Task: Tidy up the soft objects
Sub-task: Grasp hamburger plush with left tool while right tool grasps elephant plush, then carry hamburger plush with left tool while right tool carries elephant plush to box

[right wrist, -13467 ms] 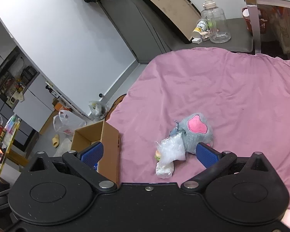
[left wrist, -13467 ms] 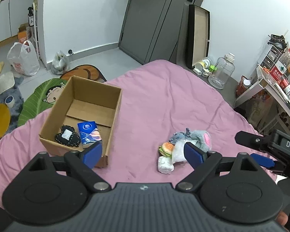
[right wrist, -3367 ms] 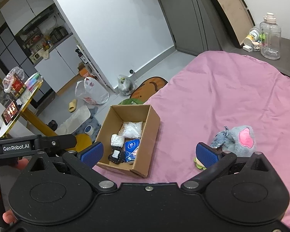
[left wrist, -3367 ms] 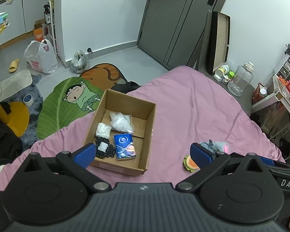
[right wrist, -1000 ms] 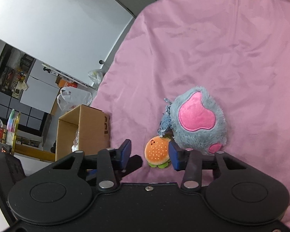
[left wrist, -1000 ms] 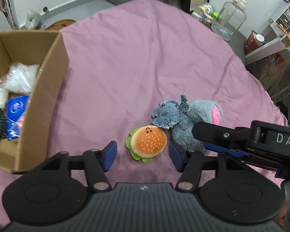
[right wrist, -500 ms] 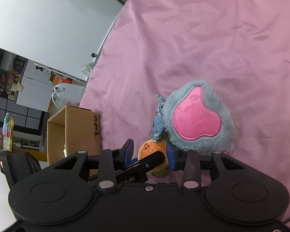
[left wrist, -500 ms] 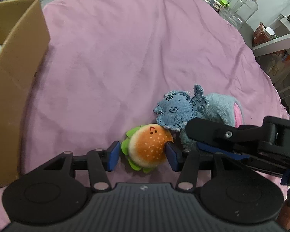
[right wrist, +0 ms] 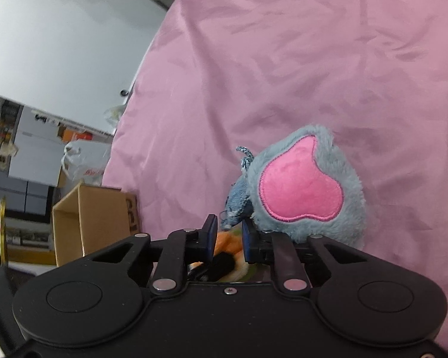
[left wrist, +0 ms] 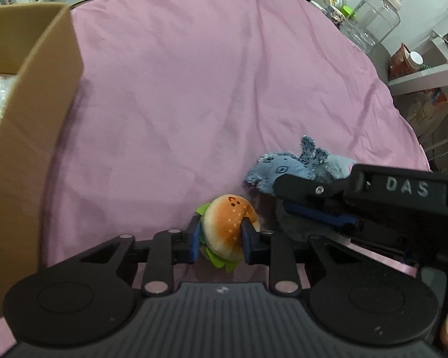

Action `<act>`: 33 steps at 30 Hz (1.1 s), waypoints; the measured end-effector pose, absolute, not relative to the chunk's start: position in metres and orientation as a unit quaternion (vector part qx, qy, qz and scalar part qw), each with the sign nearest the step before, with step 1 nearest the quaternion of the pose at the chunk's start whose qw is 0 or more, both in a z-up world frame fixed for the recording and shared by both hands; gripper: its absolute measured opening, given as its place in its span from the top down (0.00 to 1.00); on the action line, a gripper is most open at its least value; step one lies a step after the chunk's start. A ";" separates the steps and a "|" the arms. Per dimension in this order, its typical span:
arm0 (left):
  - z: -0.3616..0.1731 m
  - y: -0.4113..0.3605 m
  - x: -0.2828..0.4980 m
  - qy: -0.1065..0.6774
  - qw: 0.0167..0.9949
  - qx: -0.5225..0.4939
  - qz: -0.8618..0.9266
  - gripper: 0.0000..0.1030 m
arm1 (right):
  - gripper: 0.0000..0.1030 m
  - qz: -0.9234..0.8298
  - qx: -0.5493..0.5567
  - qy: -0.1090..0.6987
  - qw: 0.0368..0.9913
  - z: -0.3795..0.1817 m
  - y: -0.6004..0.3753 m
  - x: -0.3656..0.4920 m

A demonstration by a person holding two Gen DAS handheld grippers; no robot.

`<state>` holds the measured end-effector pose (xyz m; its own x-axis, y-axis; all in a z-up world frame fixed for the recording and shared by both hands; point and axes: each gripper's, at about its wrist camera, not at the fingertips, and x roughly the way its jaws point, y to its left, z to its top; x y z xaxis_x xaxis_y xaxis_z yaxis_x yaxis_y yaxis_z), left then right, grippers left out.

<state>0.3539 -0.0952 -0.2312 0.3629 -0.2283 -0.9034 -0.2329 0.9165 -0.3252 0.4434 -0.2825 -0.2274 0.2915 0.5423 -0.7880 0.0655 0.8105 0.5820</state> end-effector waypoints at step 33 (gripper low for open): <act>-0.129 -0.030 0.290 0.486 0.847 -0.215 0.001 0.75 | 0.90 0.101 0.266 0.527 0.801 -0.157 -0.248 0.388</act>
<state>0.2900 -0.0300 -0.1287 0.5273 -0.2083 -0.8237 -0.2107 0.9071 -0.3643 0.3882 -0.2481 -0.1575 0.4236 0.4416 -0.7909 0.1188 0.8385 0.5318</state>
